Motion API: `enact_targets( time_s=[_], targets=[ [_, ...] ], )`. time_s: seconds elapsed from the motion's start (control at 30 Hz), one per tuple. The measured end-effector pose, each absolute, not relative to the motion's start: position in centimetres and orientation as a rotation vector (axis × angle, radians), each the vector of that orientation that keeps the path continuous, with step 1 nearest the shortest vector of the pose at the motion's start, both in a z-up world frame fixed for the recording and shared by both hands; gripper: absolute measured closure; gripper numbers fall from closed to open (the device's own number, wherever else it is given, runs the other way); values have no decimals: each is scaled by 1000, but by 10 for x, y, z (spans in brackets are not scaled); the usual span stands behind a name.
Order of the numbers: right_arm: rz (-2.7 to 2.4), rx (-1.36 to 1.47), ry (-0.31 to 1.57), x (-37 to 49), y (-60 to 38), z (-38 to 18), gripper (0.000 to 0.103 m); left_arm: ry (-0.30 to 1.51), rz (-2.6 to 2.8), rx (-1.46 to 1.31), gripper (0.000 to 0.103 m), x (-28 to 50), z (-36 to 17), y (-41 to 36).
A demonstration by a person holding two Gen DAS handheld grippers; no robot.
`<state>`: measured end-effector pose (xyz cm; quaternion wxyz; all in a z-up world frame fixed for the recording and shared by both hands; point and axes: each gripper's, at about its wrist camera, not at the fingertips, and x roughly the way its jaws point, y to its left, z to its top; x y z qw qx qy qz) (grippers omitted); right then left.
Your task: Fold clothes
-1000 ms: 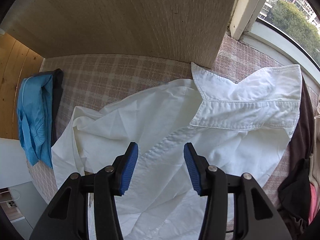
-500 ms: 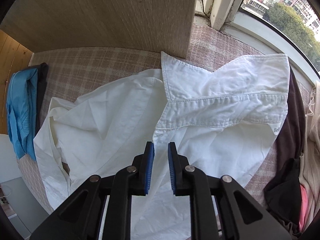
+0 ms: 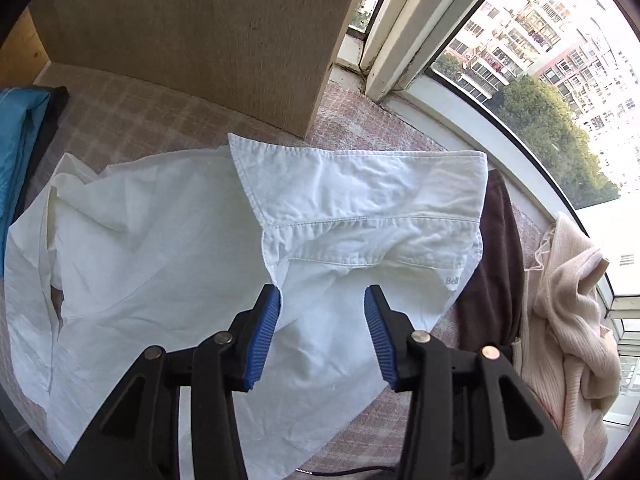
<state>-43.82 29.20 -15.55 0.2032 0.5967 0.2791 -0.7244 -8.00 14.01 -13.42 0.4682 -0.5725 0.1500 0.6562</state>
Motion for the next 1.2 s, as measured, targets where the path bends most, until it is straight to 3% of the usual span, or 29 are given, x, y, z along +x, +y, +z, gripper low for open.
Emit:
enact_targets(
  time_s=[0.13, 0.2, 0.23, 0.33, 0.43, 0.5, 0.57, 0.6, 0.8, 1.03, 1.13, 1.2],
  targets=[
    [-1999, 1682, 725, -450, 283, -167, 61, 381, 1615, -1409, 98, -83, -135, 139],
    [-2024, 1655, 683, -450, 294, -160, 95, 390, 1599, -1407, 98, -81, -136, 139],
    [-2033, 1652, 640, -451, 305, -154, 101, 394, 1592, -1406, 98, -80, -137, 139],
    [-2038, 1689, 479, -456, 350, -142, 101, 395, 1583, -1397, 97, -79, -137, 139],
    [-2058, 1725, 463, -451, 385, -133, 97, 396, 1574, -1387, 97, -79, -136, 139],
    [-2047, 1744, 426, -450, 387, -124, 84, 397, 1568, -1381, 97, -78, -136, 139],
    [-2030, 1753, 414, -449, 378, -115, 61, 397, 1562, -1375, 97, -78, -136, 140],
    [-2023, 1734, 459, -447, 357, -116, 60, 398, 1559, -1372, 97, -77, -136, 140],
    [-1958, 1750, 739, -440, 254, -147, 60, 387, 1565, -1369, 97, -79, -138, 138],
    [-2016, 1733, 967, -448, 226, -177, 61, 382, 1589, -1374, 97, -78, -141, 136],
    [-2012, 1759, 906, -455, 245, -178, 96, 389, 1596, -1372, 97, -78, -141, 135],
    [-2014, 1758, 830, -459, 263, -170, 98, 392, 1599, -1370, 97, -78, -140, 135]
  ],
)
